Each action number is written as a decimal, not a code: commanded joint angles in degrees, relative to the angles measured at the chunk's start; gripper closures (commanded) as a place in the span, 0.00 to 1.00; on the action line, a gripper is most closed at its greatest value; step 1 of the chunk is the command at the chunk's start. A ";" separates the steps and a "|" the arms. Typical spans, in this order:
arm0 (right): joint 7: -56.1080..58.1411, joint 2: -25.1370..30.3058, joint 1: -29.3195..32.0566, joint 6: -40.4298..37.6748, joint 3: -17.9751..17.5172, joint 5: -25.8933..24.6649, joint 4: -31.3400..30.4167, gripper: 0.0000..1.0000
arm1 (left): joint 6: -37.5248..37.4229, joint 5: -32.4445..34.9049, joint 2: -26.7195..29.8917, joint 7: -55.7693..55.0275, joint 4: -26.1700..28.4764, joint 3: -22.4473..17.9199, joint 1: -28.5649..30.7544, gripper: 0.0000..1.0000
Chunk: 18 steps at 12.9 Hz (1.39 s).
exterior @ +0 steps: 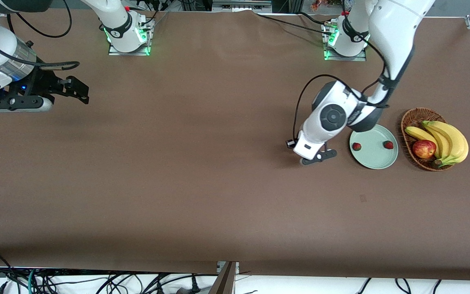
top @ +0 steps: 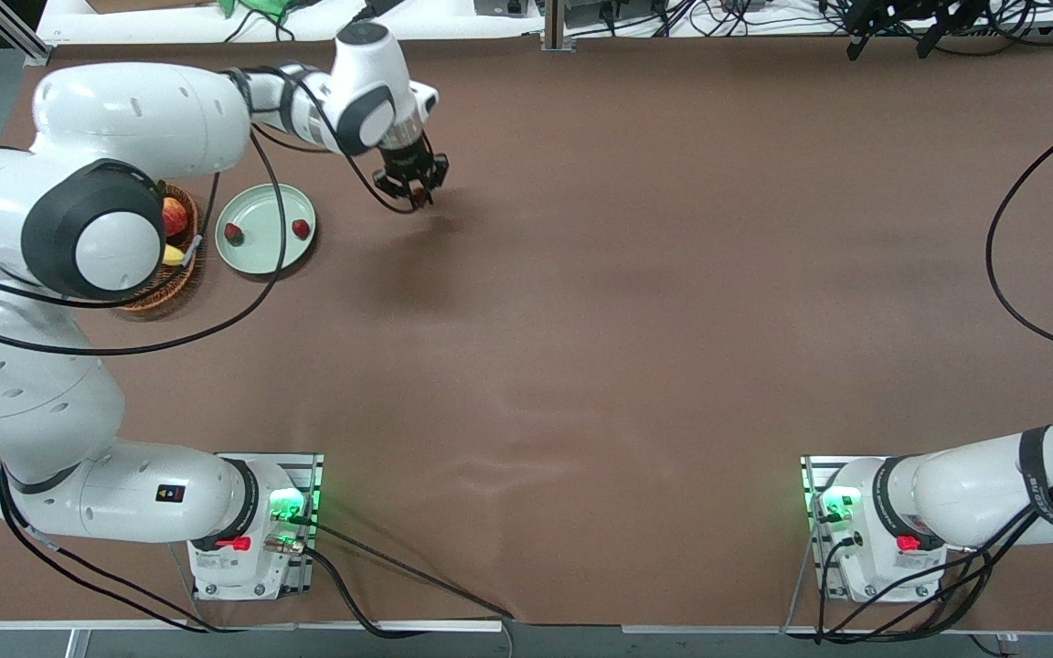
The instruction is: Collect all strawberries into plate
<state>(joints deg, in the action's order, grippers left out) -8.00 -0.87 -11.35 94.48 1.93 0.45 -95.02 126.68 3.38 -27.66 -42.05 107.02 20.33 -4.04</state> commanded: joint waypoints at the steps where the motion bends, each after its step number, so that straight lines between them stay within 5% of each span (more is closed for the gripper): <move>1: 1.40 -1.24 0.27 1.23 -0.26 -0.54 1.60 0.00 | -8.17 -6.87 6.37 16.32 0.82 -7.55 0.52 0.91; 7: 1.41 -0.80 0.36 0.44 -0.08 -0.63 1.86 0.00 | -11.55 -9.61 8.06 45.98 4.59 -24.35 0.61 0.91; 10: 1.41 -0.80 0.36 0.44 0.27 -0.71 2.04 0.00 | -2.25 -10.85 7.00 49.43 10.73 -25.51 0.61 0.91; 15: 1.49 -0.80 0.01 0.53 -0.25 -0.71 2.30 0.00 | 0.15 -10.85 5.34 49.44 12.51 -25.51 0.61 0.86; 16: 1.32 -0.62 -0.08 0.53 -0.52 -1.58 2.30 0.00 | 0.06 -10.85 5.16 49.79 12.33 -25.51 0.61 0.60; 17: 1.32 -0.19 -0.08 0.53 -0.52 -2.03 2.39 0.00 | -0.02 -10.85 4.90 50.75 11.98 -25.60 0.61 0.01; 18: 1.32 0.08 -0.08 0.79 -0.43 -2.12 2.39 0.00 | -0.55 -10.85 5.24 50.84 11.72 -25.60 0.52 0.00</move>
<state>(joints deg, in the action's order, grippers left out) -7.33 -1.60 -11.43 95.93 1.70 -0.49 -93.48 126.18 -5.76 -22.65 6.25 119.07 -4.85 -3.11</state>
